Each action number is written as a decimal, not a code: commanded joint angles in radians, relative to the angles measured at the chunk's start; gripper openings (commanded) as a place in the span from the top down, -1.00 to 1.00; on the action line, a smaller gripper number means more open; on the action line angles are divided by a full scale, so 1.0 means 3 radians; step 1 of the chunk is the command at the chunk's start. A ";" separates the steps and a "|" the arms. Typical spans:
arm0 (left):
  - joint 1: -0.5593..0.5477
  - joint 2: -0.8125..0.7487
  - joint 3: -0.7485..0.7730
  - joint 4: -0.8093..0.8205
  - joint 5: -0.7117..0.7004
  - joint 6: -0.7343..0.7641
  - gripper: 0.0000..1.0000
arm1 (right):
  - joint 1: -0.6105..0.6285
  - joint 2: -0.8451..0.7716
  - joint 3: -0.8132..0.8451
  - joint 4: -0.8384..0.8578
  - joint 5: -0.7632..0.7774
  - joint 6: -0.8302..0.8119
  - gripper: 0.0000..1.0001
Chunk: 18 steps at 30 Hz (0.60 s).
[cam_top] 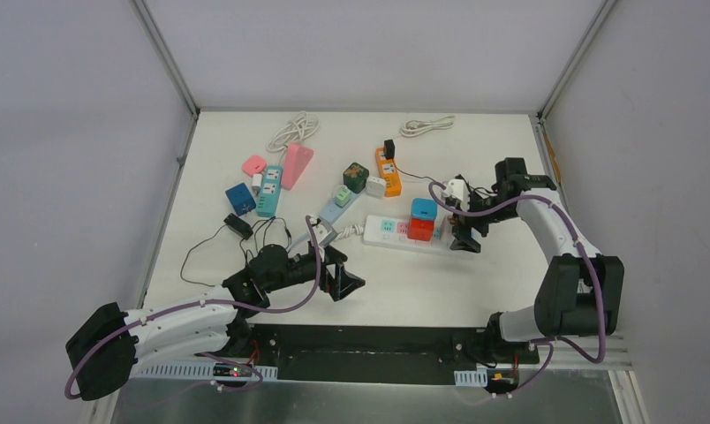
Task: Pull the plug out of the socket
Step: Move the socket to the center of the board.
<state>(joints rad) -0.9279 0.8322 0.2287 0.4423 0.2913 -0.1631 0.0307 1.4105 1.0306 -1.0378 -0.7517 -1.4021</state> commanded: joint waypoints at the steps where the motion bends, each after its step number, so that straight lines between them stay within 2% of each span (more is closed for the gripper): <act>1: 0.0016 0.0005 -0.0026 0.0175 0.0061 0.0090 -0.98 | 0.0016 0.0033 0.0153 0.0181 0.0086 -0.0010 -0.97; 6: 0.0015 0.0009 -0.0026 0.0175 0.0062 0.0101 -0.98 | 0.0023 0.0011 0.0173 0.0222 0.0034 -0.0023 -0.97; 18: 0.0019 0.0035 -0.0036 0.0187 0.0084 0.0089 -0.98 | 0.0118 0.0269 0.0082 0.0585 0.0341 -0.0015 -0.90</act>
<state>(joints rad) -0.9279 0.8467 0.2287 0.4438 0.2962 -0.1608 0.0486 1.4963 1.0565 -0.9131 -0.6640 -1.3811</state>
